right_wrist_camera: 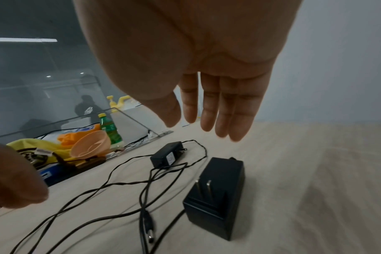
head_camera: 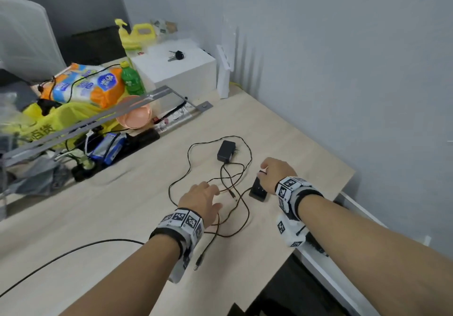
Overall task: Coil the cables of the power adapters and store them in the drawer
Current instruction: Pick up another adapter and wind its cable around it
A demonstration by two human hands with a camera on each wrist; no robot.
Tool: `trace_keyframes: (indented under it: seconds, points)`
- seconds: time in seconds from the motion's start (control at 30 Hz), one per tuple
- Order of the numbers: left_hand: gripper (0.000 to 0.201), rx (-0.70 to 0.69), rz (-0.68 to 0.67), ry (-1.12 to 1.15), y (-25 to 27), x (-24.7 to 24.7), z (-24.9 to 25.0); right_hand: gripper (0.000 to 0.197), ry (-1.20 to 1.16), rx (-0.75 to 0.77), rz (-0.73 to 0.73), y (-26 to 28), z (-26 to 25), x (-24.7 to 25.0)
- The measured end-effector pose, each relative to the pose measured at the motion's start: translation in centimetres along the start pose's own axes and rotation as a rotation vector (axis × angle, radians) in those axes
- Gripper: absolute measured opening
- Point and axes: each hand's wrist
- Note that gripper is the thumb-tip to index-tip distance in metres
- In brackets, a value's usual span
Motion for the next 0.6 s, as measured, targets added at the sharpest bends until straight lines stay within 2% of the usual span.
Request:
trace_keyframes:
  seconds: [0.13, 0.37, 0.6]
  points:
    - [0.044, 0.071, 0.016, 0.019, -1.1, 0.5, -2.0, 0.033, 0.031, 0.048, -0.029, -2.3, -2.5, -0.5]
    - [0.055, 0.188, -0.051, 0.052, -2.9, 0.0, -4.0, 0.044, 0.086, 0.109, -0.104, -7.8, -6.1, -1.6]
    - [0.040, 0.228, -0.105, 0.098, -4.7, -1.6, -4.9, 0.083, 0.209, 0.165, -0.185, -13.0, -8.9, -4.5]
Point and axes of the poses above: each hand's wrist, its own y-axis away from the middle knuckle, its own x-axis out of the back of the hand, z = x × y, and after that the axes turned 4 degrees about -x, right-handed
